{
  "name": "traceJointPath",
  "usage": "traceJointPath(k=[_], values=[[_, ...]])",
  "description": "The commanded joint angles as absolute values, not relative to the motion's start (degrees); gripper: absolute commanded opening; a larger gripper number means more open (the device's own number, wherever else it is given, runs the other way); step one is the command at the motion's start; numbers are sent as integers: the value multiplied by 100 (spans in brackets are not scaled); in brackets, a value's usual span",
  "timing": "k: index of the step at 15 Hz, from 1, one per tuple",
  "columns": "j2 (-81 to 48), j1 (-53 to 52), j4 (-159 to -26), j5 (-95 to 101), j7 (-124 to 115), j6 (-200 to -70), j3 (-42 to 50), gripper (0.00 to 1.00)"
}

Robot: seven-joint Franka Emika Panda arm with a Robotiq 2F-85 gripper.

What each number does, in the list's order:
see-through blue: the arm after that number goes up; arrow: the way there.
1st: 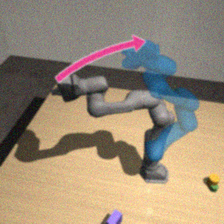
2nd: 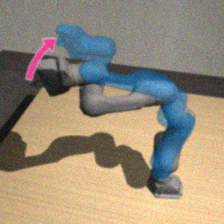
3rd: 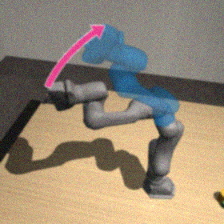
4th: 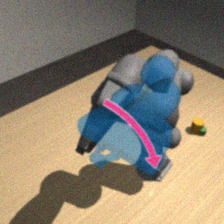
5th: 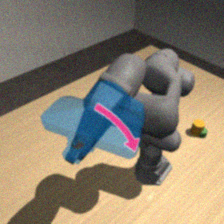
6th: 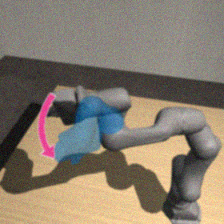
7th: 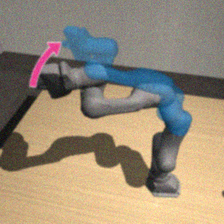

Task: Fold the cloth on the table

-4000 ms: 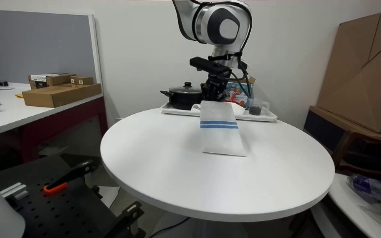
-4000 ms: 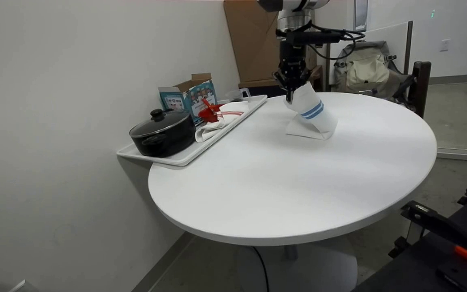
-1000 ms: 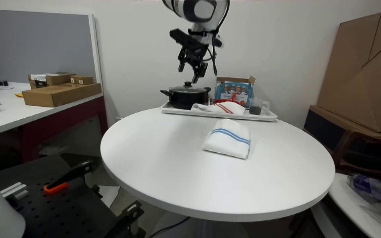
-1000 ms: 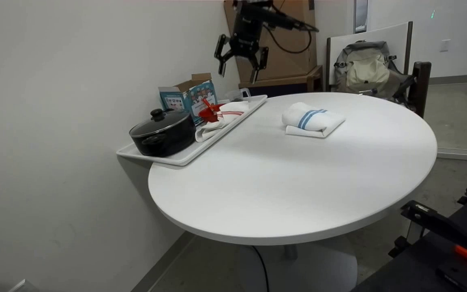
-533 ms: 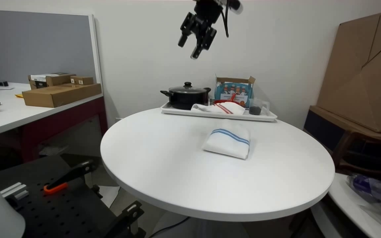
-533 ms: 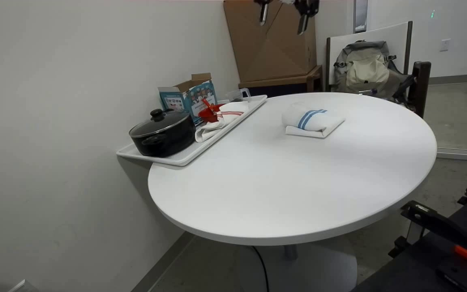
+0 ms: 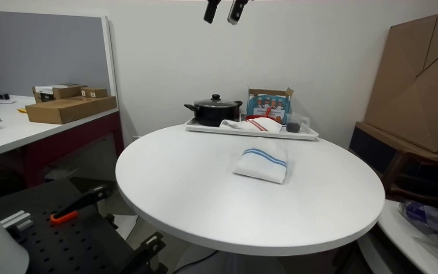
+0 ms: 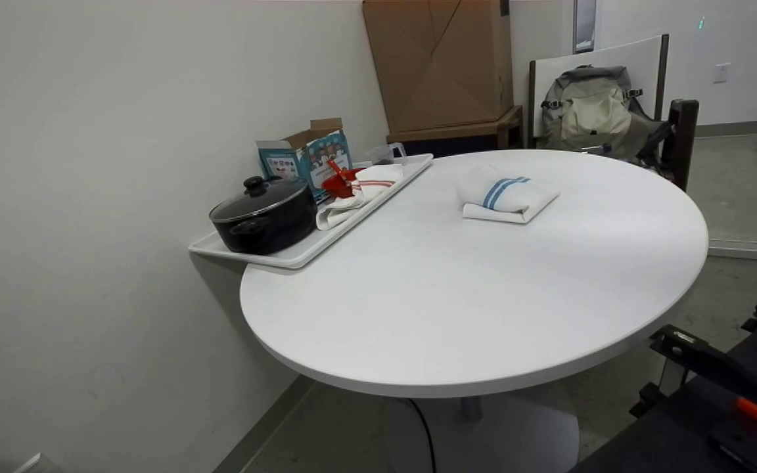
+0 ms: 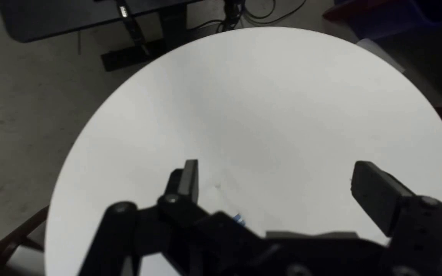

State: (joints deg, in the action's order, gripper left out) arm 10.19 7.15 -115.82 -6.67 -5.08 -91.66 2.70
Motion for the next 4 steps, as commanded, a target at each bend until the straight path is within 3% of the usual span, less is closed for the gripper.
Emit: traceJointPath(k=[1,4], values=[[1130,636,-11591,-611,-522,-9155,355,100],[1092,622,-11604,-615,-521,-9161,356,100]])
